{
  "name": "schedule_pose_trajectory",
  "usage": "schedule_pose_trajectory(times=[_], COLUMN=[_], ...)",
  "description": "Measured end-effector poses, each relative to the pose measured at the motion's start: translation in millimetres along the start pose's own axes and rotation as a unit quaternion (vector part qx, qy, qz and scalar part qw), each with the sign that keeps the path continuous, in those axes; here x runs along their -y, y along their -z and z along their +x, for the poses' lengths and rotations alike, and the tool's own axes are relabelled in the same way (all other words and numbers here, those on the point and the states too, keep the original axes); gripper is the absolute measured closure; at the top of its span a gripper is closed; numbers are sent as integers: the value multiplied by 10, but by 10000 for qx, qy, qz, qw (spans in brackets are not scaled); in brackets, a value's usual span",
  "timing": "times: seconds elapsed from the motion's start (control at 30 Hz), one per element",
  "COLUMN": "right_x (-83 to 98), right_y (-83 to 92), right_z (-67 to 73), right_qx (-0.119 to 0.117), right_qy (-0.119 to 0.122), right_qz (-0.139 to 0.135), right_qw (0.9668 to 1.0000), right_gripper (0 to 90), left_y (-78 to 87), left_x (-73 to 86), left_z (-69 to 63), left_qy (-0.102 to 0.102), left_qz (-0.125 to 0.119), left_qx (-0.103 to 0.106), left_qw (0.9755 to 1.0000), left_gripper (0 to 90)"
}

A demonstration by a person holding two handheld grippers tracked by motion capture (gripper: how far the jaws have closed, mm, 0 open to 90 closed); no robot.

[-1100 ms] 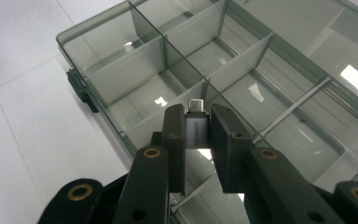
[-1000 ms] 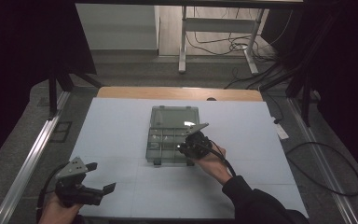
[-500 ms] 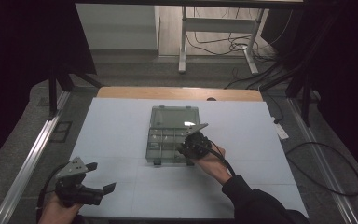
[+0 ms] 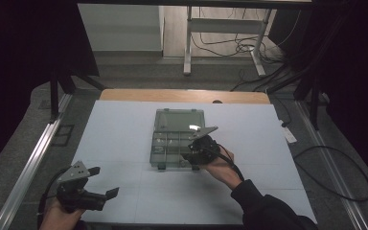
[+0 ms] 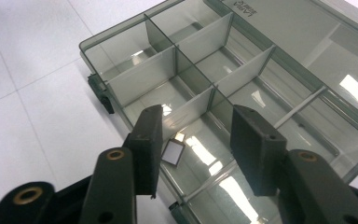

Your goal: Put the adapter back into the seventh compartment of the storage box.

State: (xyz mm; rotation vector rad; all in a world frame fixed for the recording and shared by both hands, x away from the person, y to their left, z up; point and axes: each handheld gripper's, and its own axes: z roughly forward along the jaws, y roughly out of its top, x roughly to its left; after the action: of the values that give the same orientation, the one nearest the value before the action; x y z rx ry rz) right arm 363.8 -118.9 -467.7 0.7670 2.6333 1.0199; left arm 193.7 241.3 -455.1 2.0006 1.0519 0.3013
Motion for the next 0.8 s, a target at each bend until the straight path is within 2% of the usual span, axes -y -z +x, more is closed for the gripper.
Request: schedule_pose_trajectory(times=[0.2, 0.8], right_x=[12, 55], right_y=[84, 263], right_z=[-14, 24], right_qx=[-77, -202], right_qy=[-103, -128], right_qz=[-7, -12], right_qw=[9999, 9997], right_gripper=[423, 279], left_y=[0, 4], left_x=[0, 3], left_z=[2, 4], left_qy=[9, 5], left_qz=[-10, -28], left_qx=[8, 26], left_qw=[10000, 10000], left_gripper=[12, 11])
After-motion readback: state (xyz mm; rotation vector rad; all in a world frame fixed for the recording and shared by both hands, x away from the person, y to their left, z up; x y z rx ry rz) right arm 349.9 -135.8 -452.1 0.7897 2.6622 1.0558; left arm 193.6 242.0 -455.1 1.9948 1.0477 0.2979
